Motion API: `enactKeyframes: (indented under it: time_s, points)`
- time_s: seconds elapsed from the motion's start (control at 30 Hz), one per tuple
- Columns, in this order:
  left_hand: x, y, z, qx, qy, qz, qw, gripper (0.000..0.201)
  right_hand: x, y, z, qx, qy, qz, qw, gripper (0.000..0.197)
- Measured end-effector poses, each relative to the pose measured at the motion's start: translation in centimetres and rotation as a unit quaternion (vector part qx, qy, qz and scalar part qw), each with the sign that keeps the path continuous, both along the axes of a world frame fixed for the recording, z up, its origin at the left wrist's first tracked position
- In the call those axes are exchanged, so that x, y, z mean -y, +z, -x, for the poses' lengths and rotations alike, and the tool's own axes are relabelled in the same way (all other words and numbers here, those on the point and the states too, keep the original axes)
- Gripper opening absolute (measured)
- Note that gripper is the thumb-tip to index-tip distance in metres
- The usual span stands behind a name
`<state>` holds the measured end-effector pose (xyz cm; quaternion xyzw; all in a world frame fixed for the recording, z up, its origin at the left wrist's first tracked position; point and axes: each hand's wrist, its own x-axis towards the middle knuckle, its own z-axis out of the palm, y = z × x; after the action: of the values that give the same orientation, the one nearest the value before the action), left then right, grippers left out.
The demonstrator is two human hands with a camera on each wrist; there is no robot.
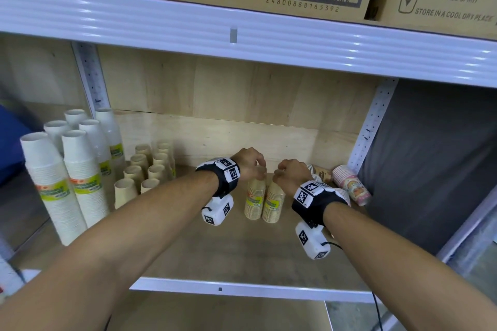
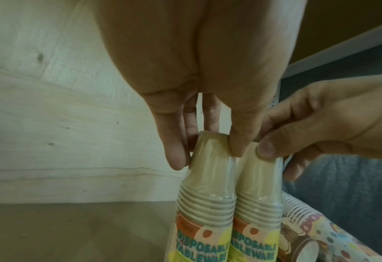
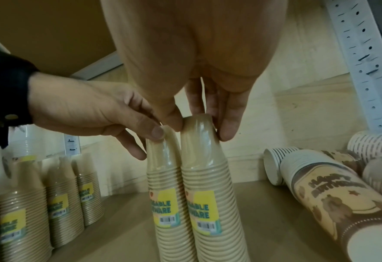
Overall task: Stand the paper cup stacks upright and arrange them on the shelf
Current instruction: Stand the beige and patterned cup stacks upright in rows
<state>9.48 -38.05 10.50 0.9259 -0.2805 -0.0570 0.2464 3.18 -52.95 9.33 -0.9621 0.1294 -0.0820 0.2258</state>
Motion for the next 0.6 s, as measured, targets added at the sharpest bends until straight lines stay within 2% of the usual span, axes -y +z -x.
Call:
enactKeyframes:
  time_s: [0.3, 0.43, 0.6]
  points:
    - [0.7, 0.9, 0.1, -0.016, 0.012, -0.031, 0.999, 0.031, -0.2, 1.0, 0.2, -0.026, 0.027, 0.019, 0.999, 0.032]
    - [0.3, 2.5, 0.7, -0.011, -0.014, -0.104, 0.994, 0.033, -1.0, 2.0, 0.3, -0.036, 0.041, 0.025, 0.998, 0.043]
    - [-1.6, 5.1, 1.7, -0.029, -0.027, -0.195, 0.98, 0.035, -3.1, 4.2, 0.9, -0.099, 0.112, 0.072, 0.986, 0.035]
